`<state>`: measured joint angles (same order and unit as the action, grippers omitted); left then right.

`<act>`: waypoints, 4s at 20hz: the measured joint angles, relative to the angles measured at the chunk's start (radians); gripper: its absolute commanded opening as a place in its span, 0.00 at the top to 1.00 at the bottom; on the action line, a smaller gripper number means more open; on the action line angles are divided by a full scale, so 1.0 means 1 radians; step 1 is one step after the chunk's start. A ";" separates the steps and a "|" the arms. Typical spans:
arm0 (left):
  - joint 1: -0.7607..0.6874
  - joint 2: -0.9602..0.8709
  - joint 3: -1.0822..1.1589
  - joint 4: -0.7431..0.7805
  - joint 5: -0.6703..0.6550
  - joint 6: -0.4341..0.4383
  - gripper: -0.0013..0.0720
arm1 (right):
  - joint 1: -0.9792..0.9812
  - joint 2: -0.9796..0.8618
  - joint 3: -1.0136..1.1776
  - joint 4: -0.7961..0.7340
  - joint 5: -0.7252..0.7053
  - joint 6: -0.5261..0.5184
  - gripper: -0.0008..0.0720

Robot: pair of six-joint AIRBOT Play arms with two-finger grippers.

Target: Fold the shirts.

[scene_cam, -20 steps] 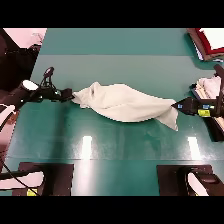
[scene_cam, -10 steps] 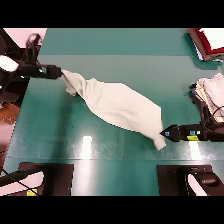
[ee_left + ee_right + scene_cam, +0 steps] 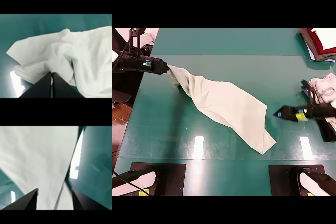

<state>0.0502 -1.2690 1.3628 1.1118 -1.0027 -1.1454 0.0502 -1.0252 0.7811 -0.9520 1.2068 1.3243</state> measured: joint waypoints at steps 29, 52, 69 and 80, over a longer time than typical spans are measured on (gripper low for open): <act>0.000 0.093 0.034 0.005 -0.105 -0.005 0.94 | 0.234 -0.611 0.806 -0.006 -0.013 -0.119 0.97; 0.000 0.208 0.408 -0.164 -0.229 0.045 0.94 | 0.175 -0.061 0.806 -0.156 0.080 0.131 0.98; 0.135 -0.225 0.147 -0.163 -0.290 -0.017 0.30 | 0.109 -0.466 0.776 -0.261 0.016 0.133 0.52; 0.159 0.077 -0.605 -0.253 -0.184 0.013 0.30 | -0.048 -0.066 0.325 -0.198 0.135 0.108 0.52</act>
<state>0.2096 -1.1919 0.7582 0.8593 -1.1866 -1.1324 0.0021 -1.0916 1.1061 -1.1496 1.3415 1.4322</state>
